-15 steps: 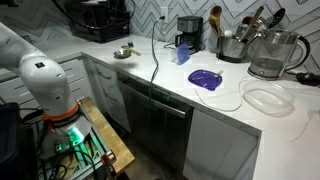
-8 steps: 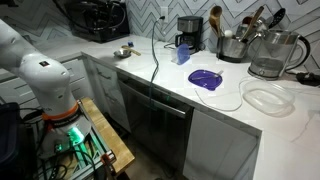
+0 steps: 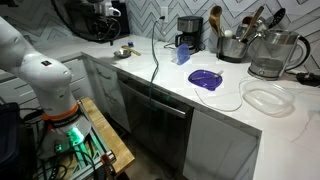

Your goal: Pick up the silver bowl and put it on the right side of the kitchen counter

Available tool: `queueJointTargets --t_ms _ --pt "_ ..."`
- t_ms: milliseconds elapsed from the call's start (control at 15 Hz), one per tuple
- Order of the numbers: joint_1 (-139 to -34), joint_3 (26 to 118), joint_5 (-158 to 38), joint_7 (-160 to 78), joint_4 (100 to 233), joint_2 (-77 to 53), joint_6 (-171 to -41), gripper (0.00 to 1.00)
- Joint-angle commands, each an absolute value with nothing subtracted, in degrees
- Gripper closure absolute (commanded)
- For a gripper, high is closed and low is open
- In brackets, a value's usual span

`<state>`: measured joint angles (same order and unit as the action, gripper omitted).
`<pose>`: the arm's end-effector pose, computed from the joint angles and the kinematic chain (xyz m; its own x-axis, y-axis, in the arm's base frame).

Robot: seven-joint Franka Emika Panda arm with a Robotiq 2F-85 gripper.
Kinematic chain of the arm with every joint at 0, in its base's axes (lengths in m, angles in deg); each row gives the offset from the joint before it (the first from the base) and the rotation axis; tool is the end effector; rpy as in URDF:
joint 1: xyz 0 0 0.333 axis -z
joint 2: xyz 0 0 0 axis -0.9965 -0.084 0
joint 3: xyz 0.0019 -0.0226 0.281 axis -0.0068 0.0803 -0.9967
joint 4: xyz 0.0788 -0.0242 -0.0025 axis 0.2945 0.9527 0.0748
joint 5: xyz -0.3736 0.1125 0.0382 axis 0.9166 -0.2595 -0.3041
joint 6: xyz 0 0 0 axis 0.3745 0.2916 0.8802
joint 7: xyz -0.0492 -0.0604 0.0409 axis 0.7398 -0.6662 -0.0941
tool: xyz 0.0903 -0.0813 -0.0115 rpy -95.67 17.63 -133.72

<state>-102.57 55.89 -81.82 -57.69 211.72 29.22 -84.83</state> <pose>0.3648 0.2356 0.4245 0.8390 0.5433 0.0295 0.5366 -0.8174 -0.2096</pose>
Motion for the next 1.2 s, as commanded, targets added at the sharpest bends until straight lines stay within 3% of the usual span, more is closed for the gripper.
queueJointTargets --t_ms 0,333,1133 --pt "-103.1 56.8 -84.8 -58.4 218.1 28.7 -93.5 0.00" --pt "-103.4 59.8 -92.1 -60.2 221.6 25.3 -103.8 0.00" --pt "-102.5 59.4 -90.8 -58.4 217.5 19.5 -104.1 0.00"
